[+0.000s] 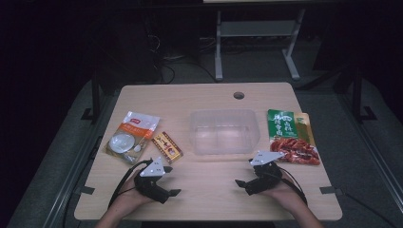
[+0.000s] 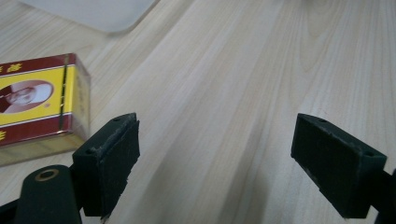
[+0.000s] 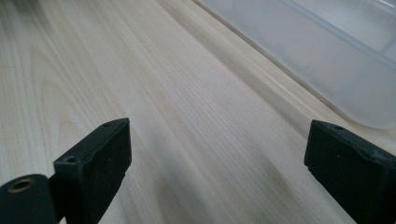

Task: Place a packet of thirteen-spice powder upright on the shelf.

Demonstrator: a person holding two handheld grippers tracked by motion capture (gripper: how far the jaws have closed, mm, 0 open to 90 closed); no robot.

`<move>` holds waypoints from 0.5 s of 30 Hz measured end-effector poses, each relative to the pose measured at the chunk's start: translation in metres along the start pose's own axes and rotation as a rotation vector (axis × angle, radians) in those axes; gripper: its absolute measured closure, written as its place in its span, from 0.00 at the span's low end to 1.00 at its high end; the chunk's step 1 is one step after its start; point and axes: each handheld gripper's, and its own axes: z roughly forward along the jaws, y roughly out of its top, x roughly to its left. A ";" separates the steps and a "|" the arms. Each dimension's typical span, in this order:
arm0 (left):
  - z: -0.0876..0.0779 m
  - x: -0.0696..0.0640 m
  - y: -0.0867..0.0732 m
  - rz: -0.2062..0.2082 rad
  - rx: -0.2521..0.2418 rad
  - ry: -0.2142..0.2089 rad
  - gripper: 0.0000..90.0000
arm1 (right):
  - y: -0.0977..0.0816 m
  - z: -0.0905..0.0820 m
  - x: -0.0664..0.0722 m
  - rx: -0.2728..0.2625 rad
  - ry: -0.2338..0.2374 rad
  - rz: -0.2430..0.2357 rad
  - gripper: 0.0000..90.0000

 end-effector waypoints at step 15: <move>-0.022 0.027 0.003 -0.105 -0.015 0.021 0.46 | 0.001 0.000 -0.001 0.002 0.008 -0.009 0.08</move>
